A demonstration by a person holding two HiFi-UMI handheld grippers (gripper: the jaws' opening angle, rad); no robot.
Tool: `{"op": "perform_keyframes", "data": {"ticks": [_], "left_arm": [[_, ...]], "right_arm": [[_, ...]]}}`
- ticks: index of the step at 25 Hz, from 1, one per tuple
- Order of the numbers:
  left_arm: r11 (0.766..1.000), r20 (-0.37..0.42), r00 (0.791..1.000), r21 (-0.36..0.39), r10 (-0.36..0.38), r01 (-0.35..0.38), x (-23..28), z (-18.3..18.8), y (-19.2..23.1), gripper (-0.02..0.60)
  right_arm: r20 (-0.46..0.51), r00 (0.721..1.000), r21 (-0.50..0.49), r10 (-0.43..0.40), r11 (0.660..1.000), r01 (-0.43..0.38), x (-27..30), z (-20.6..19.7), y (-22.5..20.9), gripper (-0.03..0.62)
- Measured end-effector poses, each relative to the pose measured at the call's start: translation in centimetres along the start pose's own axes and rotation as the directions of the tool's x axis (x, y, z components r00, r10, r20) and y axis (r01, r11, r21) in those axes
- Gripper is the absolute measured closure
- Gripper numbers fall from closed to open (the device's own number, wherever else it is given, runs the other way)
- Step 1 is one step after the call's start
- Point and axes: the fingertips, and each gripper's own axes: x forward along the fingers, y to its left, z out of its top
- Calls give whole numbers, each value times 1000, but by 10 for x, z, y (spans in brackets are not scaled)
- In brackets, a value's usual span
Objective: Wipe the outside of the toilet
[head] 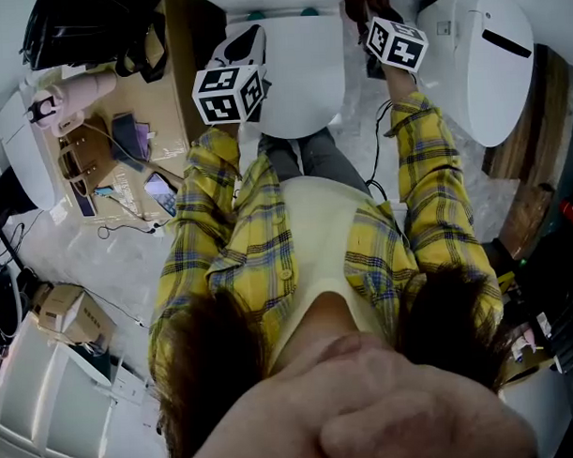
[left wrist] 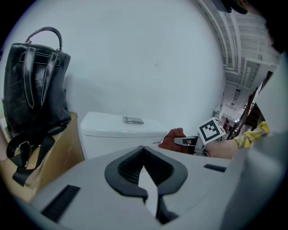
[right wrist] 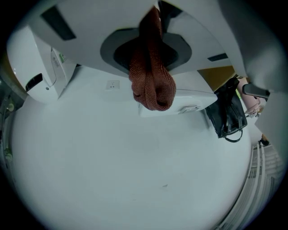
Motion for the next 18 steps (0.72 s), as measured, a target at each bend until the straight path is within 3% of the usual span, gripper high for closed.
{"op": "perform_keyframes", "data": {"ticks": [8, 18], "left_arm": [[999, 2, 1000, -15, 29, -29, -7, -2, 12, 574], [992, 17, 993, -58, 114, -113, -33, -9, 44, 574]], "right_arm": [[10, 992, -12, 124, 992, -124, -20, -16, 48, 511], [-26, 958, -59, 287, 956, -288, -2, -22, 132, 511]]}}
